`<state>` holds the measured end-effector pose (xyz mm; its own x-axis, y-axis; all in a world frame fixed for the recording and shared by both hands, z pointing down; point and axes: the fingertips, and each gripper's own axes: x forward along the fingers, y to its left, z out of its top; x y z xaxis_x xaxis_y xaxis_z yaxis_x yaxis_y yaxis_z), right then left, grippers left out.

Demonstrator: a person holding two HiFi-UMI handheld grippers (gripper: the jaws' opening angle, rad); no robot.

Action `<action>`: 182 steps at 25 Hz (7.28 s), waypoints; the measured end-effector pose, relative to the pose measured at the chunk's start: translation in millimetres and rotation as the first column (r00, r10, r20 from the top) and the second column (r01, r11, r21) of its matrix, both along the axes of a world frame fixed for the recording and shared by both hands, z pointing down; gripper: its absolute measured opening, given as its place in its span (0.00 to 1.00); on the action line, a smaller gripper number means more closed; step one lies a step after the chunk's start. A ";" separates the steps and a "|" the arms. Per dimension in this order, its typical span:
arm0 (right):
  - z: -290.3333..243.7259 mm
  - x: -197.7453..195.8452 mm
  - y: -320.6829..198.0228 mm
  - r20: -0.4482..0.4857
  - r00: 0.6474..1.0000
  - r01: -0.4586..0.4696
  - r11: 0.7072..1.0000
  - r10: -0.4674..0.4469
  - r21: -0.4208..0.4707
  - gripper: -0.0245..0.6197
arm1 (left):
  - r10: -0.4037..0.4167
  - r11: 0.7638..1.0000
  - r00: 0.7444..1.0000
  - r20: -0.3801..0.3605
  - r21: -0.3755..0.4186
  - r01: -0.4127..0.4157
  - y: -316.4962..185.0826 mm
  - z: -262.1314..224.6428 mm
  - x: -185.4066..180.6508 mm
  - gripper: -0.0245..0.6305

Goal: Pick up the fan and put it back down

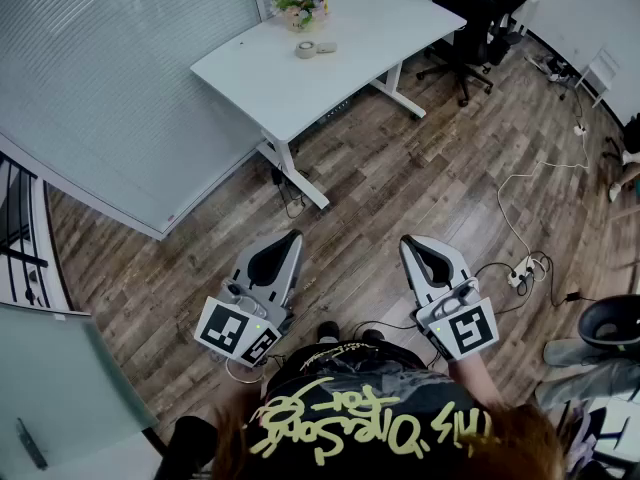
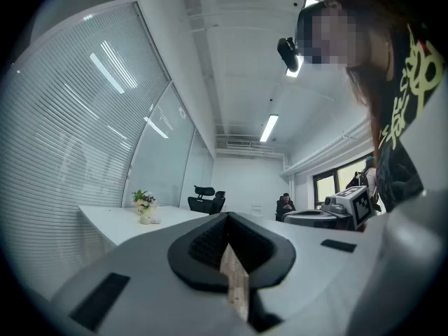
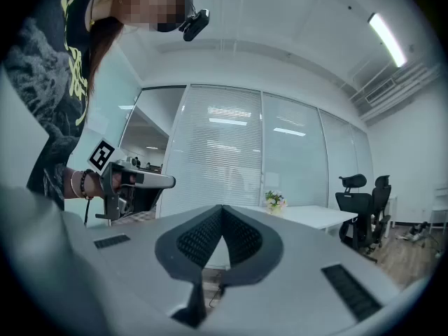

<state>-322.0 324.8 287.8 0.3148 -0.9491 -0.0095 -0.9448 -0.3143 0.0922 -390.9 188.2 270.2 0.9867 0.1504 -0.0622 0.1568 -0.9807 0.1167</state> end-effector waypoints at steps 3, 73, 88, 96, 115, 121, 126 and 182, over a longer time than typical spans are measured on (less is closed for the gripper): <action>1.8 -5.6 4.9 -0.001 1.000 -0.002 1.000 0.002 0.004 0.04 | 0.002 1.000 1.000 -0.003 0.010 -0.002 5.2 2.2 -5.3 0.03; -17.9 -9.9 -17.7 -0.003 0.993 -0.115 0.988 0.116 0.108 0.53 | 0.060 0.998 0.998 -0.035 0.030 -0.059 -39.2 7.6 -0.2 0.63; -0.9 113.9 -72.8 0.018 1.000 0.013 0.990 -0.016 0.142 0.53 | -0.062 0.995 0.998 -0.008 0.080 0.063 -72.5 16.2 95.1 0.63; -14.0 222.7 -89.2 -0.015 0.996 0.086 0.983 -0.085 0.164 0.53 | -0.149 0.985 0.988 -0.044 0.083 0.152 -89.7 -1.9 190.1 0.63; -3.8 349.2 -90.5 0.034 0.980 0.184 0.962 -0.194 0.200 0.53 | -0.284 0.956 0.959 -0.021 0.072 0.285 -89.9 -3.7 291.9 0.61; 6.9 356.0 -106.4 0.060 0.972 0.211 0.958 -0.226 0.192 0.53 | -0.329 0.942 0.944 0.002 0.064 0.328 -99.7 6.3 287.0 0.61; 2.4 366.7 -120.9 0.055 0.971 0.218 0.957 -0.232 0.193 0.53 | -0.316 0.948 0.949 0.006 0.048 0.315 -112.4 13.8 306.6 0.61; 20.4 556.1 -416.4 -0.001 0.938 0.348 0.937 -0.348 0.021 0.53 | -0.268 0.963 0.962 0.049 -0.014 0.269 -361.9 43.2 509.9 0.60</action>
<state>234.0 -91.5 308.2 -0.0351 -0.9989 -0.0296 -0.9957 0.0324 0.0864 119.0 -173.8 313.4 0.9925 -0.1213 -0.0163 -0.1179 -0.9834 0.1377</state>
